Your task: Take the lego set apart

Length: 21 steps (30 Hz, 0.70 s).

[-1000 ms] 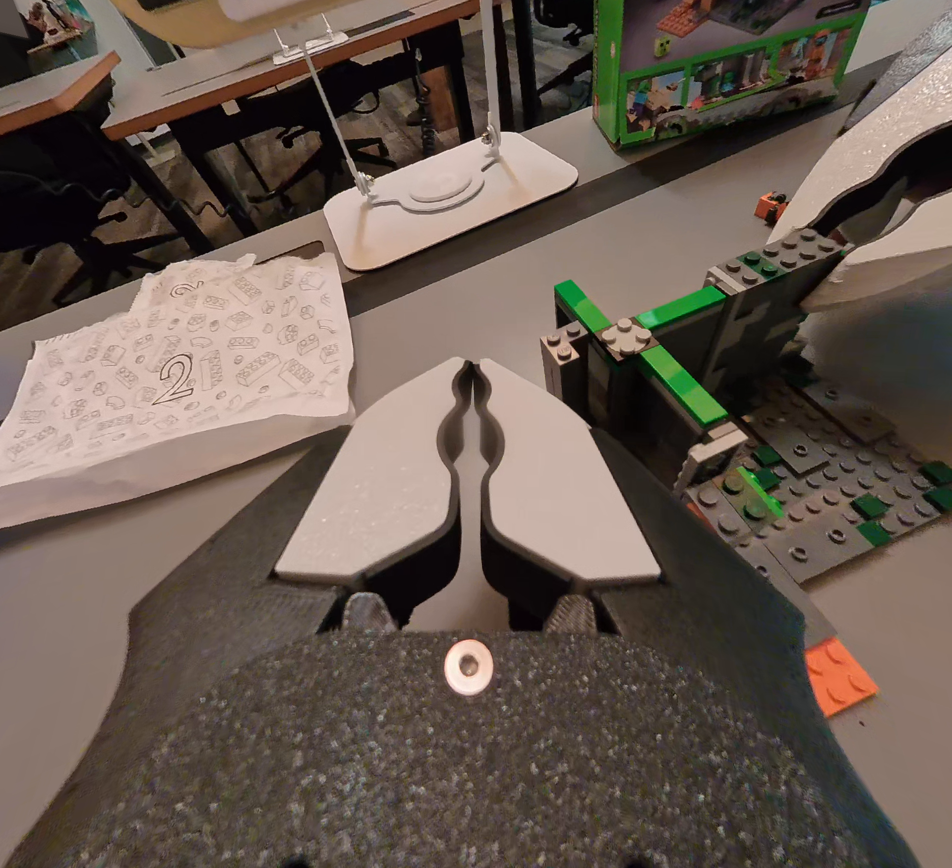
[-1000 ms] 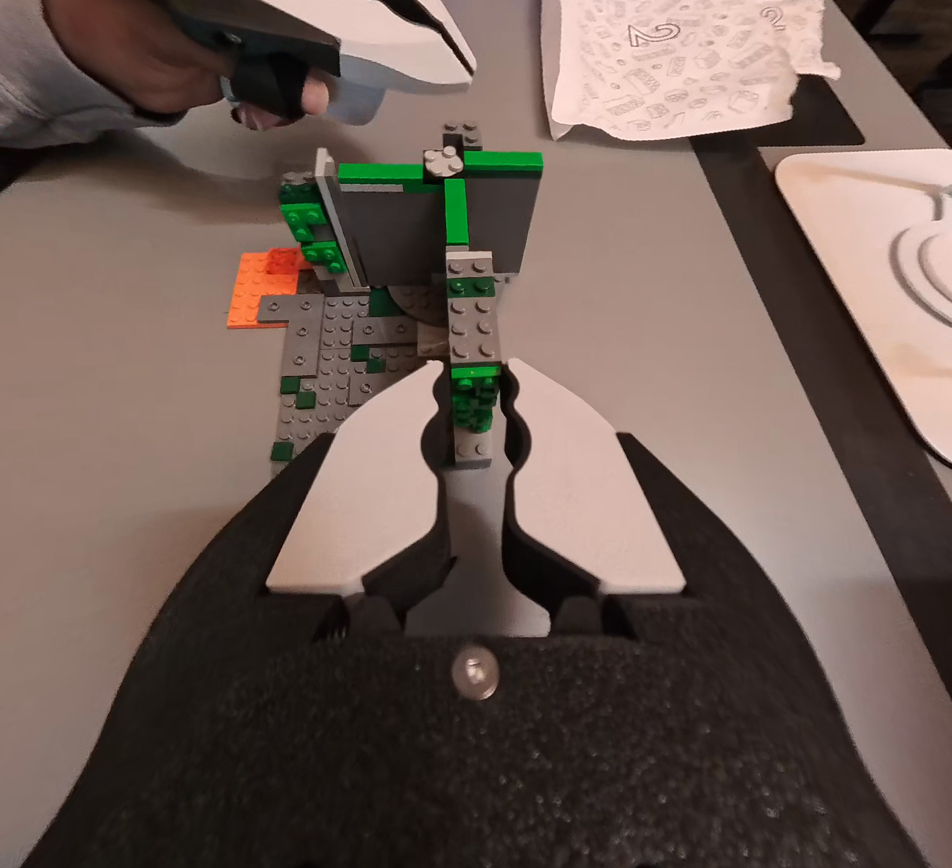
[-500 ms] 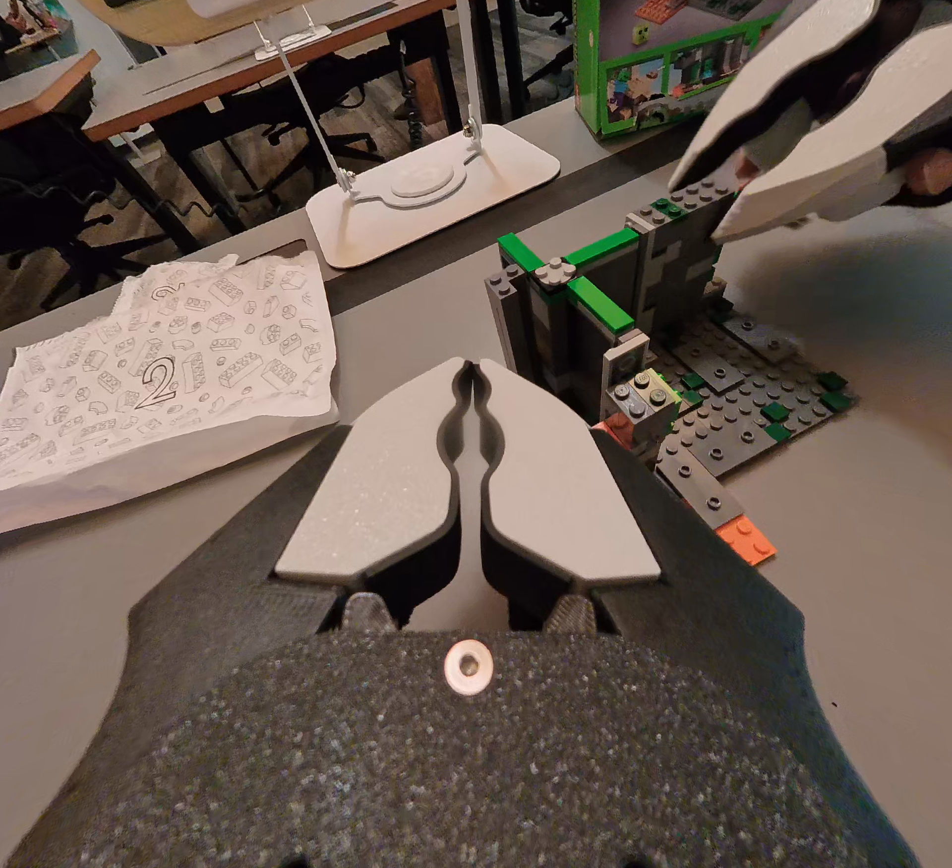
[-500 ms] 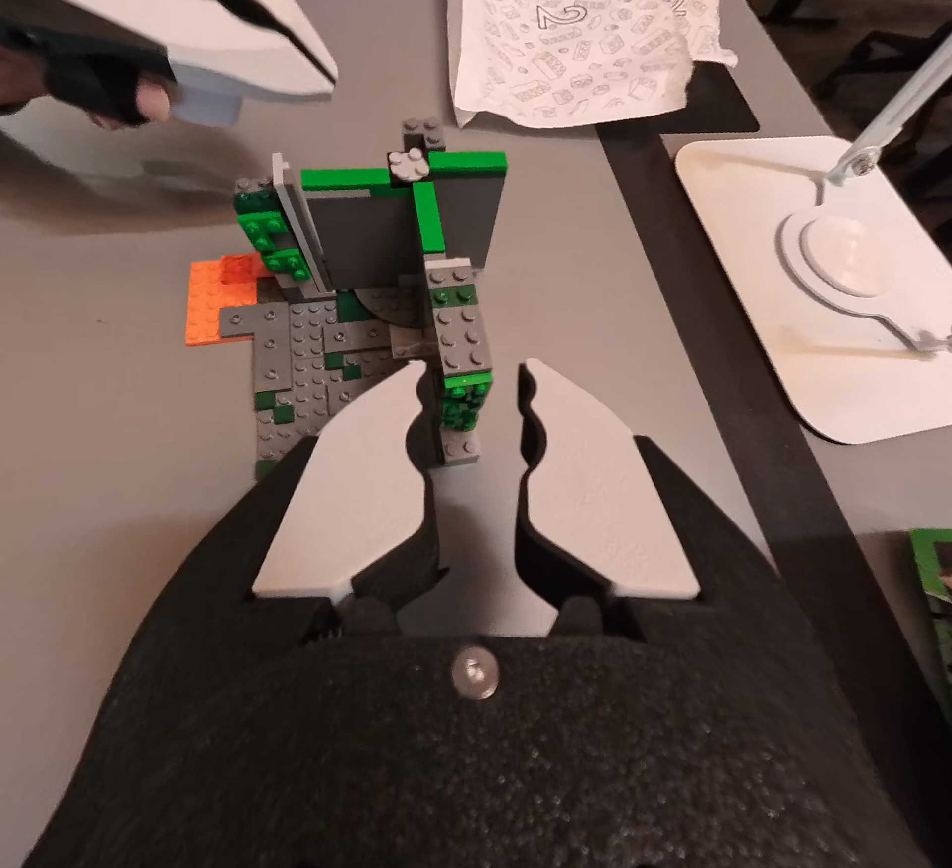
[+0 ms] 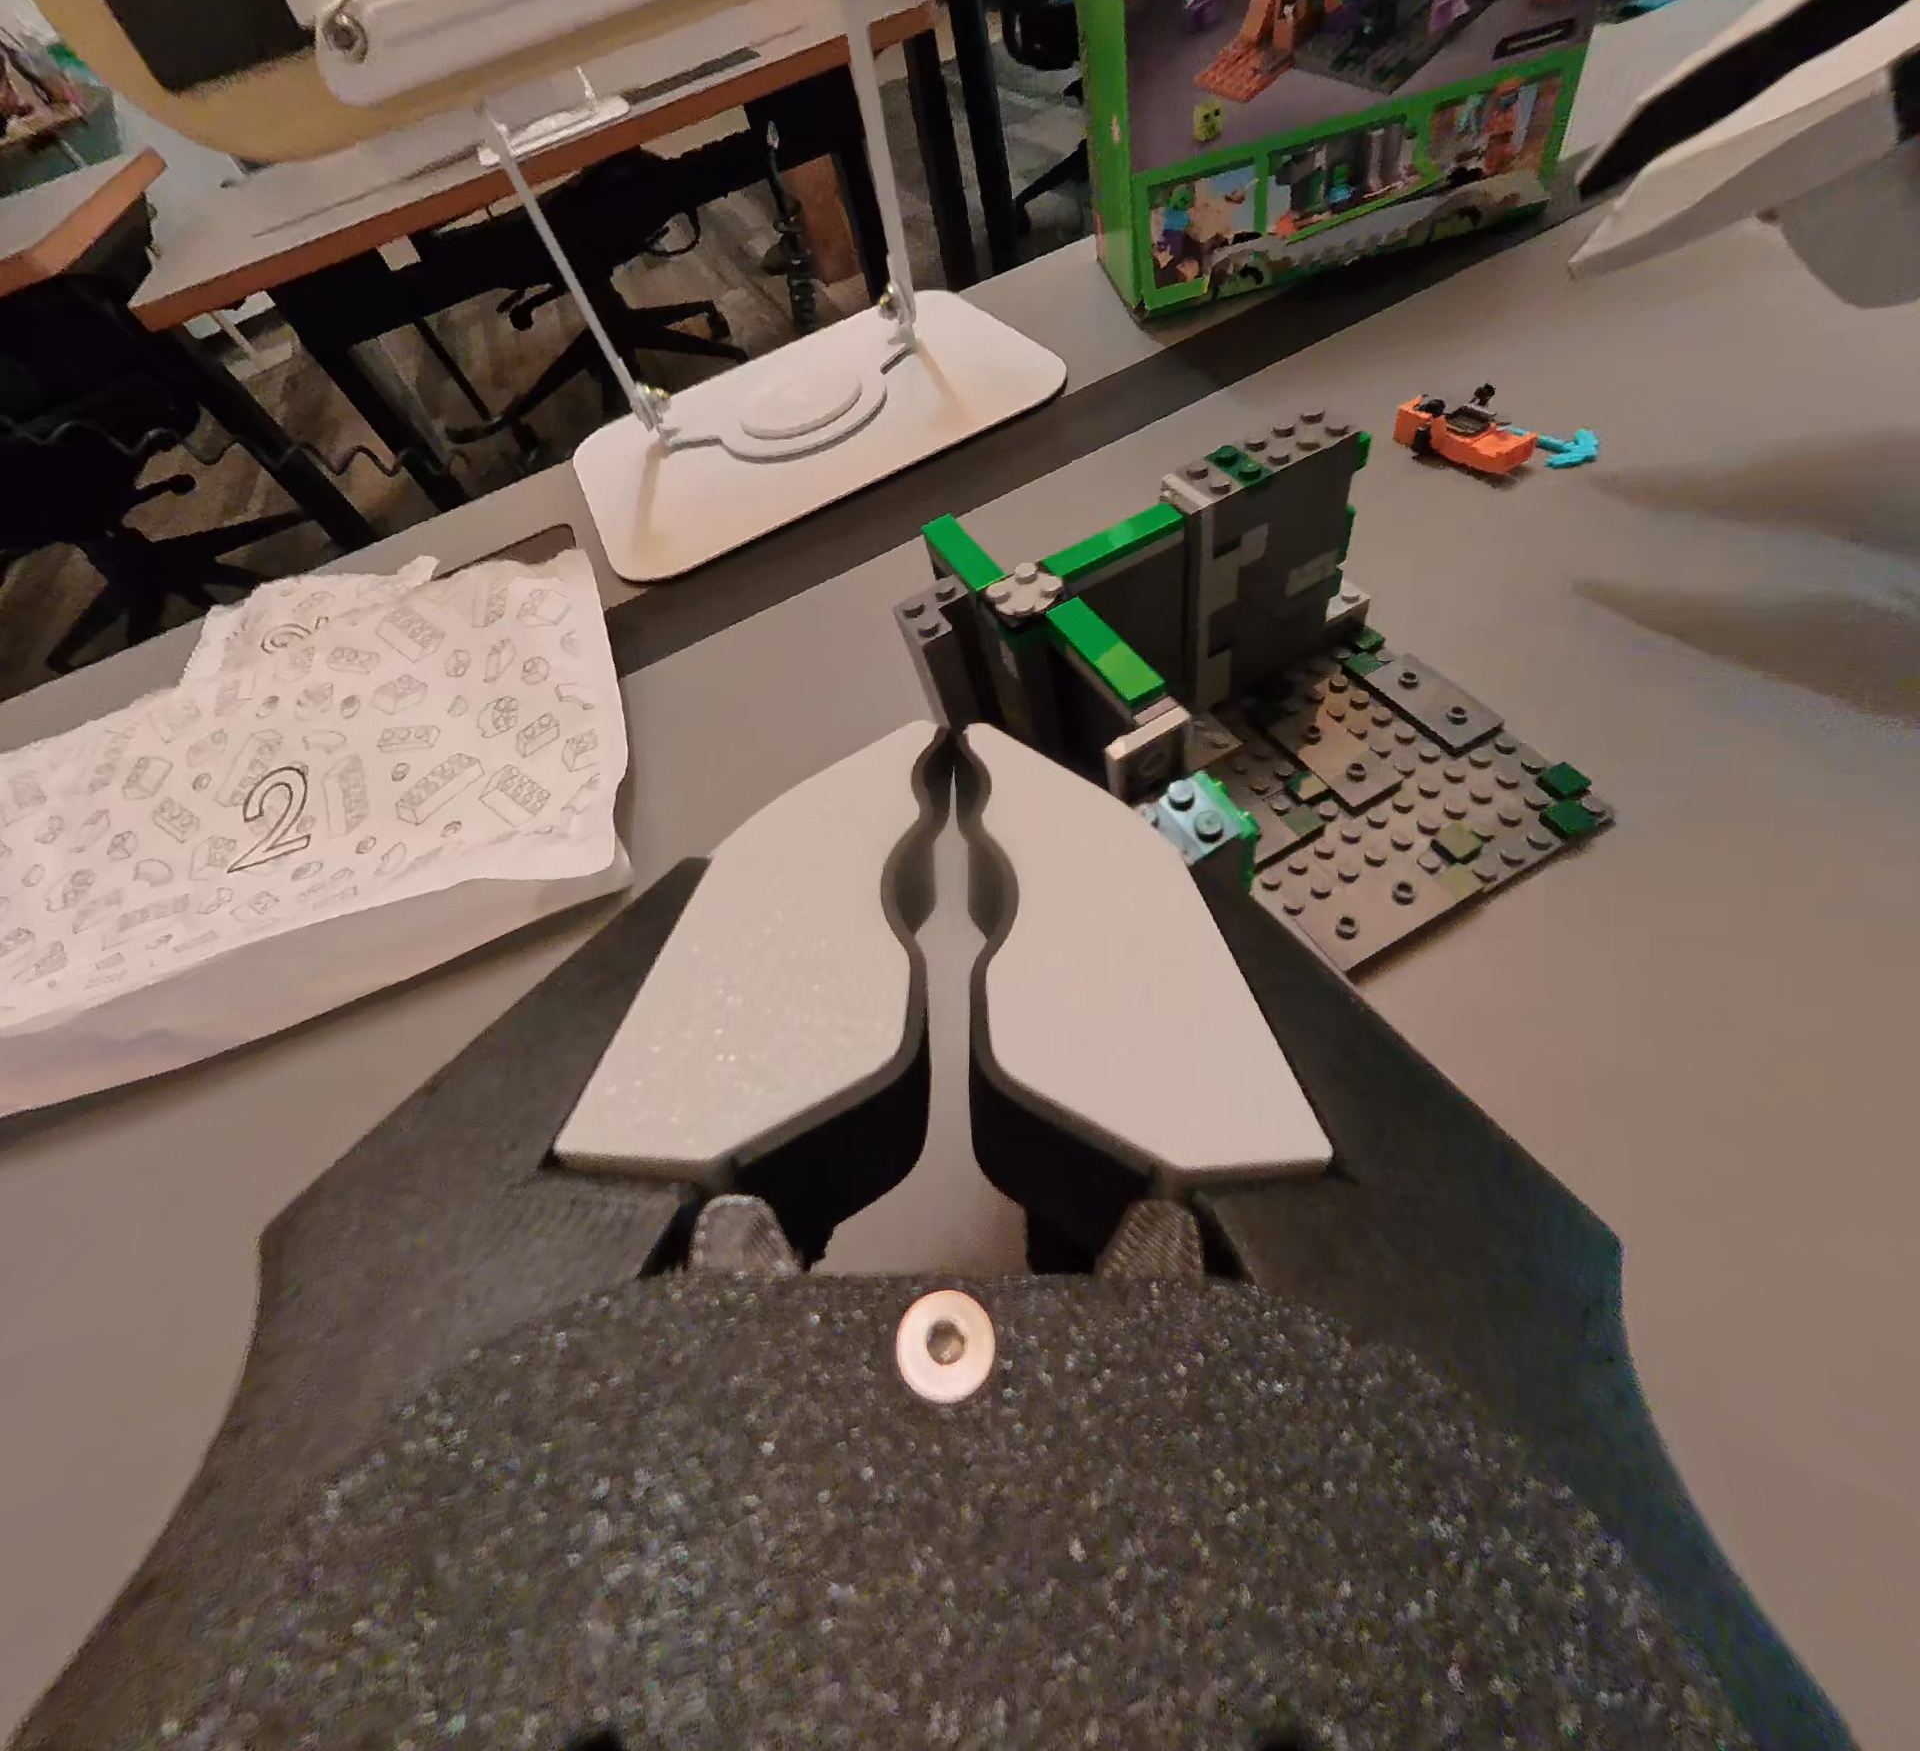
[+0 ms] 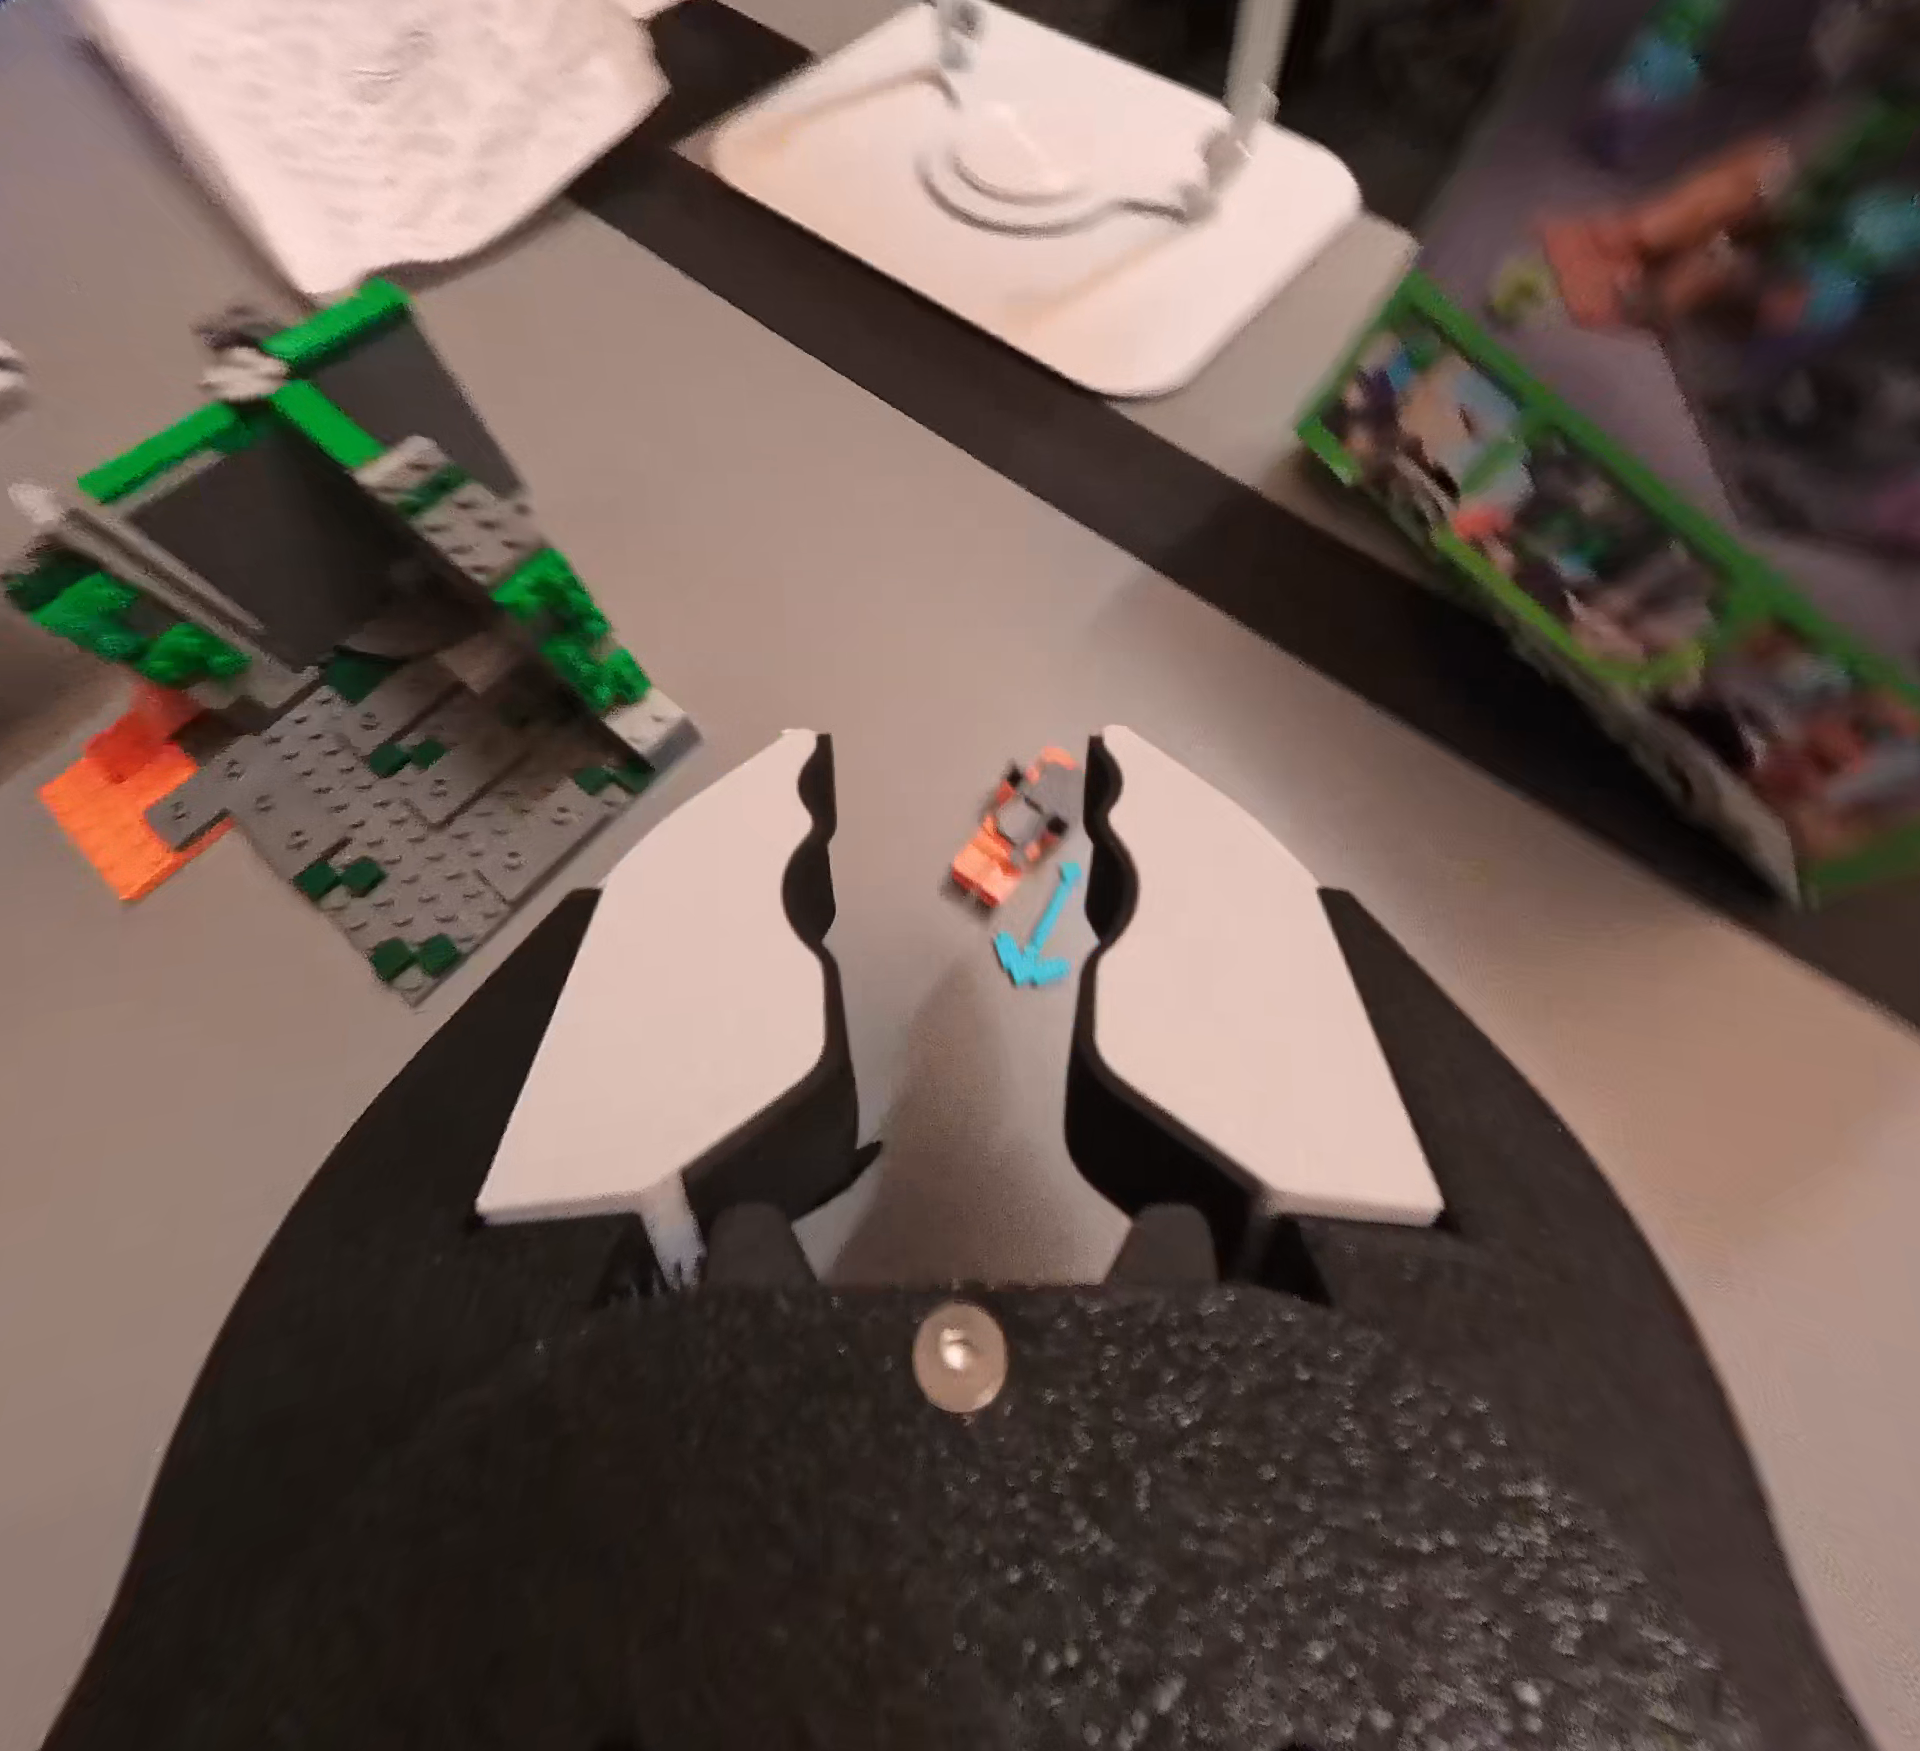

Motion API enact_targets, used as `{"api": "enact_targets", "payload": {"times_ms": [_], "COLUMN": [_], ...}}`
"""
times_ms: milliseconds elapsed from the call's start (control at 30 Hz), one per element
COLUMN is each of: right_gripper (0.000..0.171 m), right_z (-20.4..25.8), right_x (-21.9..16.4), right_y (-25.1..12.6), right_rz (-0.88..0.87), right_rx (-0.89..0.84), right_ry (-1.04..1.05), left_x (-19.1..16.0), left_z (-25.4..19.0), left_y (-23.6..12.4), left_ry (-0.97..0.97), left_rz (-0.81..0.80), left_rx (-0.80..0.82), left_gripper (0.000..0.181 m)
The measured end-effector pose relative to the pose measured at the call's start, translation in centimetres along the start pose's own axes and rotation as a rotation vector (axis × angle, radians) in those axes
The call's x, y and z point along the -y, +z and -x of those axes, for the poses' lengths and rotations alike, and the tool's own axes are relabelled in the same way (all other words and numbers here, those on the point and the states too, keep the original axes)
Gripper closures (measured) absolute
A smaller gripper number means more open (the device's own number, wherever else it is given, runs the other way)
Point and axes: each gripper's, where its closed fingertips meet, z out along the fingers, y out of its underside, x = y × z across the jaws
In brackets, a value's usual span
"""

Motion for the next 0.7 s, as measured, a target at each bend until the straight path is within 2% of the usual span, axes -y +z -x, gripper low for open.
{"api": "enact_targets", "payload": {"times_ms": [133, 233, 367, 500, 700], "right_gripper": [0.121, 0.113, 0.118, 0.147, 0.149], "right_z": [-1.8, -1.6, -1.5, -2.3, -4.6], "right_x": [-3.8, -5.9, -5.0, -4.8, -2.8], "right_y": [0.8, 2.2, 4.0, 5.2, 4.6], "right_rz": [0.094, 0.204, 0.214, 0.300, 0.261], "right_rx": [-0.084, -0.112, -0.142, -0.169, -0.174], "right_ry": [0.129, 0.094, 0.088, 0.073, 0.115], "left_x": [0.9, 1.2, 0.7, 0.1, -0.2], "left_z": [-0.4, -0.1, 0.0, 0.1, 0.3], "left_y": [-0.4, -0.7, -0.5, -0.2, 0.1], "left_ry": [0.016, 0.009, 0.008, 0.016, 0.013], "left_rz": [-0.022, -0.035, -0.020, -0.005, 0.000], "left_rx": [-0.002, 0.003, 0.001, 0.000, -0.007], "left_gripper": [0.181, 0.181, 0.181, 0.181, 0.181]}}
